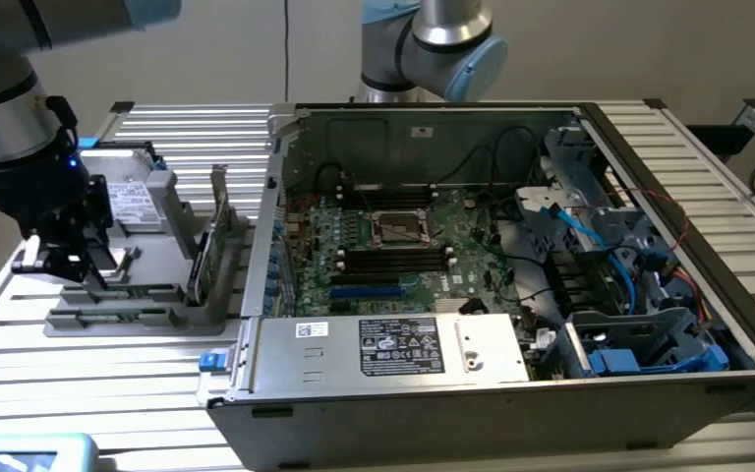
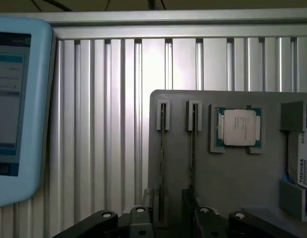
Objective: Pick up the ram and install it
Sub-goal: 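Pick up the ram and move it above insertion slot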
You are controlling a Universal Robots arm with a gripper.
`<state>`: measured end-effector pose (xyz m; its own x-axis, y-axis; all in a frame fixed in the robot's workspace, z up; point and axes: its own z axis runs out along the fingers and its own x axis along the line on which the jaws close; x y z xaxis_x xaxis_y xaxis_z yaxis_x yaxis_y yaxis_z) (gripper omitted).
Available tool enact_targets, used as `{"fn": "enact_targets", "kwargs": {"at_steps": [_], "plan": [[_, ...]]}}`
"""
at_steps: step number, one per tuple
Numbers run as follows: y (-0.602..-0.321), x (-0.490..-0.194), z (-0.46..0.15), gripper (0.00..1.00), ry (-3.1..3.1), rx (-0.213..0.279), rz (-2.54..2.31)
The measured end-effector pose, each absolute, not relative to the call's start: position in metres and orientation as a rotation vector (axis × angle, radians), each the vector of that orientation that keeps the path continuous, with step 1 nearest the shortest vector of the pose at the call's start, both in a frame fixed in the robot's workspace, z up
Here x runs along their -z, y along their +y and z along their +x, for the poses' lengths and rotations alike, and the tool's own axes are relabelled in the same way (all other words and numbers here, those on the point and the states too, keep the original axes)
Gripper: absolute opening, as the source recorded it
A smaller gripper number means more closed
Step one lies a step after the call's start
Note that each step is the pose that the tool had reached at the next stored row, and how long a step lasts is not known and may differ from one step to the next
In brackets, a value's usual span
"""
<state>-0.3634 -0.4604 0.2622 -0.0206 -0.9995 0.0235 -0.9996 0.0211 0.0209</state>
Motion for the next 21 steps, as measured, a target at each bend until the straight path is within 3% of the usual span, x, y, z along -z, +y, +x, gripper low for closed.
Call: {"fn": "enact_targets", "kwargs": {"at_steps": [21], "plan": [[-0.464,-0.224,-0.363,0.36,-2.221,-0.003,2.178]]}}
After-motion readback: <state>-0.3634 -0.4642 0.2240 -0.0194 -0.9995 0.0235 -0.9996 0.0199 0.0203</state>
